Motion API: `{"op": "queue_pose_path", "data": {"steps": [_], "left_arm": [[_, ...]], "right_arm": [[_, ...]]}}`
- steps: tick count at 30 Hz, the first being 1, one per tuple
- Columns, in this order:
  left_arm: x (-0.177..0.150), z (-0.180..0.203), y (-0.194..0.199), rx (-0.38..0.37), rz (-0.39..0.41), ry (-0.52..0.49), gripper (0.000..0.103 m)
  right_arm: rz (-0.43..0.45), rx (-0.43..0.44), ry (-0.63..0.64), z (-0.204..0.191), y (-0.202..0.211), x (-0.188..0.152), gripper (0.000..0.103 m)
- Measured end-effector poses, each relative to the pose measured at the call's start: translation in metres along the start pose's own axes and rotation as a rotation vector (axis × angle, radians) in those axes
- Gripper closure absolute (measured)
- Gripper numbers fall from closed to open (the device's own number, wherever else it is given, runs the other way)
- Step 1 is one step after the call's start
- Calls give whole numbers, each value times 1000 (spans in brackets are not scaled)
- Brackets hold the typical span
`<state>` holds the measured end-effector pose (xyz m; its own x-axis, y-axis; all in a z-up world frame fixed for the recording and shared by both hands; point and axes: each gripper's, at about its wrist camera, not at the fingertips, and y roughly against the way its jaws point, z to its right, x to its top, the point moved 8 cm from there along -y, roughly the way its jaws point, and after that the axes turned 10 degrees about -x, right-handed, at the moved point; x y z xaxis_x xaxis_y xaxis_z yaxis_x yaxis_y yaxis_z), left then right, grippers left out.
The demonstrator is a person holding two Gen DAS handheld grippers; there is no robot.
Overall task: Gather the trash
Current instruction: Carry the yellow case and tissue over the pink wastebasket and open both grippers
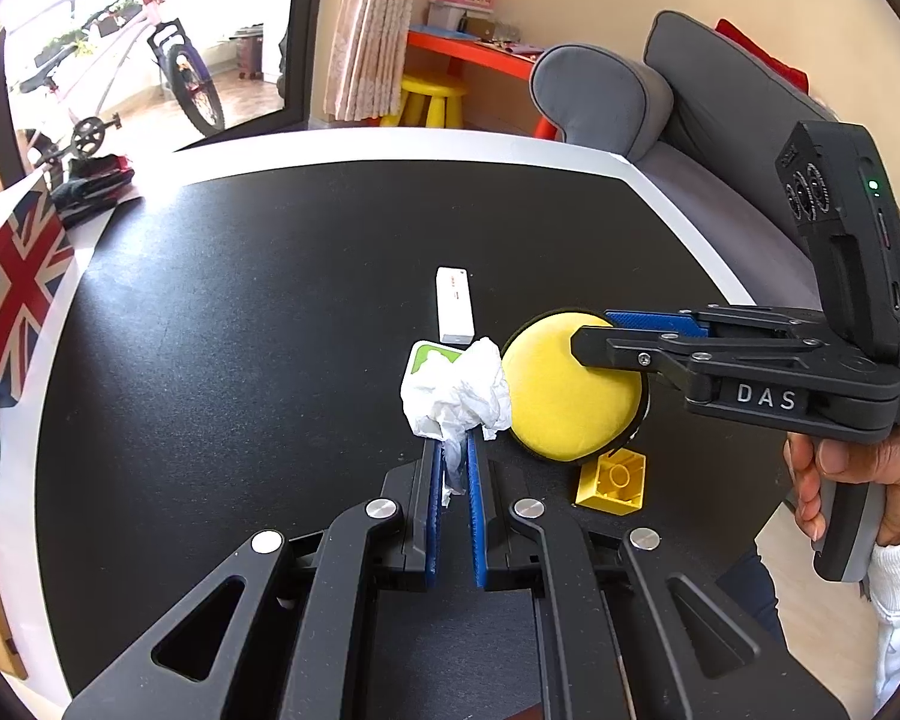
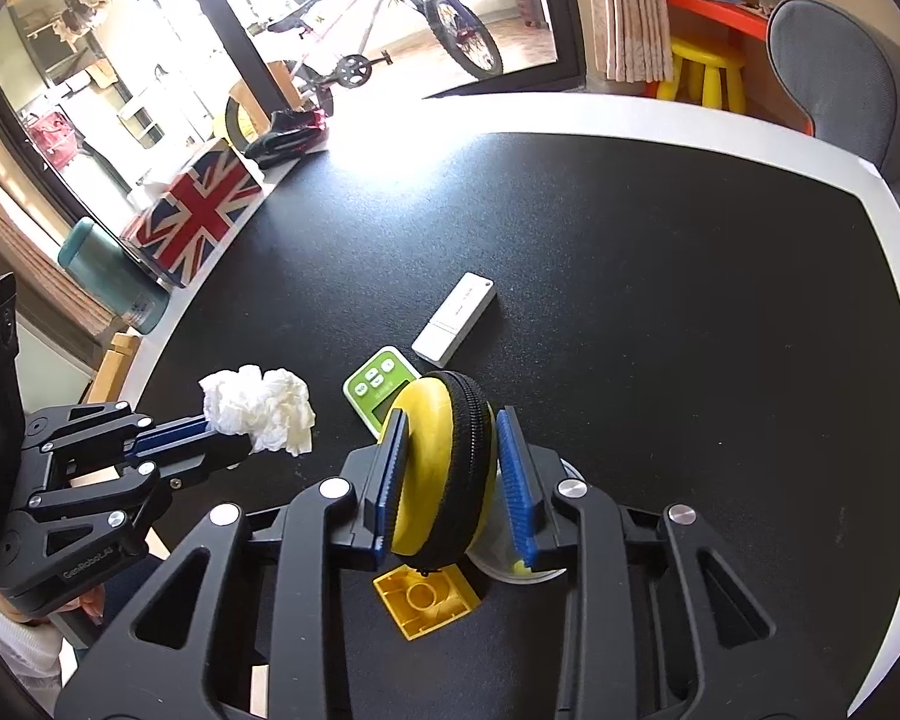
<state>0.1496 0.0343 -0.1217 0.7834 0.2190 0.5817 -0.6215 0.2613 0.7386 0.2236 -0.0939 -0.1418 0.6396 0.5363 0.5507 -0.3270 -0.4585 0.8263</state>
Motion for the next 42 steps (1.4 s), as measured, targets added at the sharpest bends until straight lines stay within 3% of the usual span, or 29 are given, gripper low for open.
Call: {"op": "queue_pose_path", "data": {"steps": [12, 25, 33, 42], "left_arm": [[-2, 21, 24, -12, 23, -42, 95], [-42, 65, 65, -36, 40, -112, 95], [-80, 83, 68, -67, 10, -117, 95], [-129, 96, 50, -111, -73, -93, 95]], "right_arm": [[103, -32, 46, -4, 55, -4, 73], [189, -81, 116, -9, 136, -70, 73], [168, -88, 118, -14, 151, -123, 73], [70, -86, 94, -12, 130, -181, 73]]}}
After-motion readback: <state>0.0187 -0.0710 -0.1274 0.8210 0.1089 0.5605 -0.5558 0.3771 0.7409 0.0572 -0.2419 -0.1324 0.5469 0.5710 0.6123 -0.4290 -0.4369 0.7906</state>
